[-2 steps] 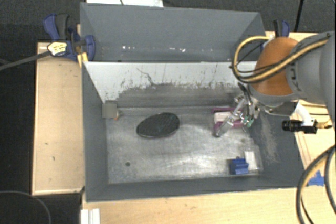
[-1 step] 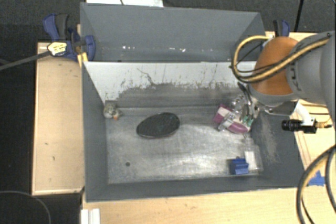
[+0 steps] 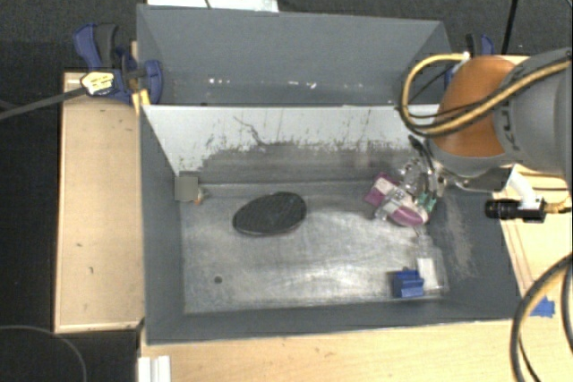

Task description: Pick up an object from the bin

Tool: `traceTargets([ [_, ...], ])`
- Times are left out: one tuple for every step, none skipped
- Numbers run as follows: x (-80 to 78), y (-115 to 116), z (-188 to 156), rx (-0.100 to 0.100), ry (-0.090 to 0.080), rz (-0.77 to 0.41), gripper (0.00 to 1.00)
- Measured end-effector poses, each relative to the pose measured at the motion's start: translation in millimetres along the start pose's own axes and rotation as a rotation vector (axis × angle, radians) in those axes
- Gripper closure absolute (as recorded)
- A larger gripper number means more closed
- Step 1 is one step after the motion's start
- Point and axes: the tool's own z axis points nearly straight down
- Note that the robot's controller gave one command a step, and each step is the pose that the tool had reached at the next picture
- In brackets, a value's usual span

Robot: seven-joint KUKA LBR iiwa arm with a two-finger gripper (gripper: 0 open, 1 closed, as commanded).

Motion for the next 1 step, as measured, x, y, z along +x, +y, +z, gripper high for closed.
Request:
traceTargets([
  [-2.2,0.9,-100.4,-0.003,-0.005,-0.008,1.00],
])
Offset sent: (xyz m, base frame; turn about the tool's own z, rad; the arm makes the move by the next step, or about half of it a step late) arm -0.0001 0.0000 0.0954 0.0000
